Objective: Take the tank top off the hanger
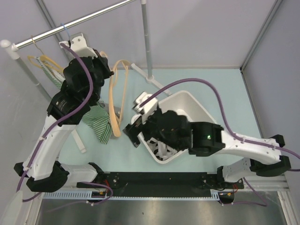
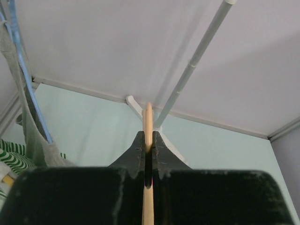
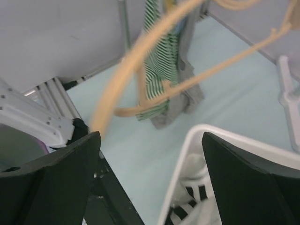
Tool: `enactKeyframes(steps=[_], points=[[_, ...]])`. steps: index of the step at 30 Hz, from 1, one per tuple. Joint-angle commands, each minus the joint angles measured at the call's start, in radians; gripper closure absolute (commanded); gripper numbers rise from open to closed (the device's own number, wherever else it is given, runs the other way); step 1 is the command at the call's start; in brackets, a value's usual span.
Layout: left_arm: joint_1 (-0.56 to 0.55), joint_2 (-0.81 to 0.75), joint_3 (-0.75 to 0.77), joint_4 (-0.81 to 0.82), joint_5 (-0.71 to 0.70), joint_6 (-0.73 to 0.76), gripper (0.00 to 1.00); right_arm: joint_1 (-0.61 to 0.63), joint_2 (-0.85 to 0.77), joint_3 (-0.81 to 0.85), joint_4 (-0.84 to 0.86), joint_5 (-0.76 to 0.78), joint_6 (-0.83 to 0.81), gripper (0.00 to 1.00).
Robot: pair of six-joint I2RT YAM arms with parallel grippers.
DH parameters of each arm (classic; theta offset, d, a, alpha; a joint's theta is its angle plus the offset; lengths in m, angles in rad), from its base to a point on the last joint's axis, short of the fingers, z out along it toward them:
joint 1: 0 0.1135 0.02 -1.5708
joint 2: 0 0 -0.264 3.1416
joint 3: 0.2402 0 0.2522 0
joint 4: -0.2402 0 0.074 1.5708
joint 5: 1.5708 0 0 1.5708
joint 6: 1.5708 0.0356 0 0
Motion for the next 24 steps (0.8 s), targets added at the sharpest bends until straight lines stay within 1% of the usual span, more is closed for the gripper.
enactKeyframes(steps=[1,3,7,10,11,14,18,21,22,24], points=[[-0.006,0.037,0.049,0.044,-0.097,0.006,1.00,0.101,0.106,0.110,0.100,0.087,-0.129,0.05],[-0.013,0.053,0.065,0.029,-0.128,0.015,1.00,0.126,0.172,0.159,0.099,0.130,-0.169,0.03],[-0.032,0.085,0.092,0.004,-0.175,0.035,1.00,0.129,0.268,0.242,0.079,0.214,-0.201,0.02],[-0.044,0.077,0.088,-0.002,-0.194,0.036,1.00,0.128,0.310,0.251,0.113,0.308,-0.236,0.05],[-0.047,0.071,0.088,-0.002,-0.198,0.033,1.00,0.128,0.318,0.247,0.140,0.358,-0.248,0.09],[-0.056,0.065,0.085,-0.005,-0.212,0.033,1.00,0.128,0.325,0.216,0.206,0.415,-0.288,0.16],[-0.061,0.060,0.080,-0.014,-0.211,0.029,1.00,0.123,0.316,0.167,0.271,0.438,-0.314,0.25],[-0.066,0.053,0.063,-0.021,-0.211,0.015,1.00,0.121,0.298,0.118,0.333,0.460,-0.334,0.35],[-0.066,0.048,0.059,-0.022,-0.208,0.009,1.00,0.118,0.287,0.099,0.353,0.462,-0.334,0.42],[-0.066,0.042,0.053,-0.028,-0.203,-0.005,1.00,0.114,0.281,0.084,0.364,0.468,-0.331,0.47]])
